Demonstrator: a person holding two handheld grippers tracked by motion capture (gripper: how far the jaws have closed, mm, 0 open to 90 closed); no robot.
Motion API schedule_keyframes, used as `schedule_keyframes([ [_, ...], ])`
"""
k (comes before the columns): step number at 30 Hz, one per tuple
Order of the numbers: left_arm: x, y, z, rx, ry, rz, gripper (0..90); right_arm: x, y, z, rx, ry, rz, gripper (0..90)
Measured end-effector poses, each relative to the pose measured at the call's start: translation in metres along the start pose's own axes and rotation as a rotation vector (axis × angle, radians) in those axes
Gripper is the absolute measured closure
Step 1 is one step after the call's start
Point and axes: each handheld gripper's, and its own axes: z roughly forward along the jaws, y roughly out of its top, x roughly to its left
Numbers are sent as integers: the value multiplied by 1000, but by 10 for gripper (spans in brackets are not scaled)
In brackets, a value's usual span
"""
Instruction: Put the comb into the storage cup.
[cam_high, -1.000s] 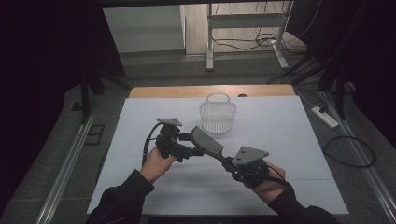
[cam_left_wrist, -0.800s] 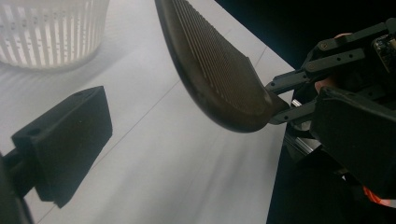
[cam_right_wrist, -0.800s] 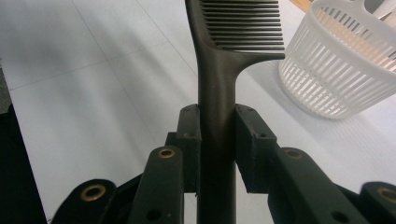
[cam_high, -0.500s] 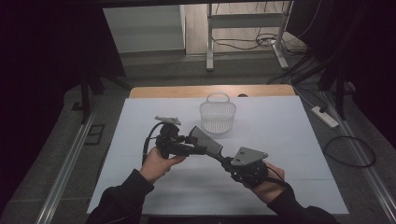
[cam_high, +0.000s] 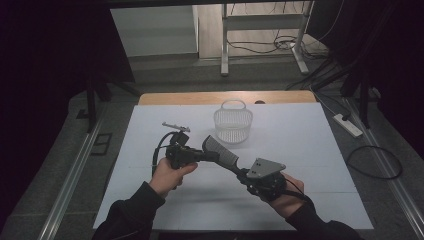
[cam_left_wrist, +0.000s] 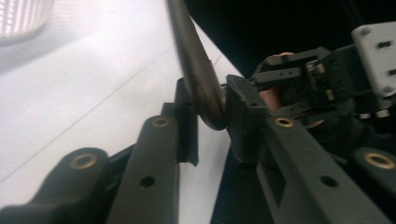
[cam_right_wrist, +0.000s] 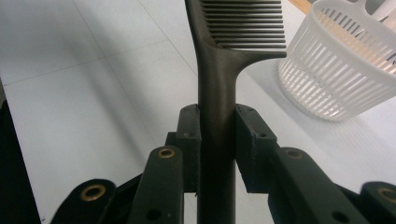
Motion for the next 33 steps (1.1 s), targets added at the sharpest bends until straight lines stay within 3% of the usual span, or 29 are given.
schedule_keyframes([
  [3, 1, -1, 1, -4, -53, -35, 808, 0, -1, 2, 8, 3, -5, 721],
  [6, -1, -1, 3, 3, -40, -35, 828, 0, -3, 5, 17, 0, -13, 718],
  [11, -2, -1, 1, -13, -42, -41, 830, -3, -3, 5, -1, 14, 12, 702],
  [19, -3, 0, -2, -20, -21, -12, 830, -9, -4, 4, -12, 17, 53, 529],
  [25, -4, 0, -3, -29, 1, 9, 830, -13, -4, 5, 8, 46, 113, 409],
  [33, -6, 1, -7, -38, 16, 29, 830, -14, -5, 4, 11, 45, 128, 285],
])
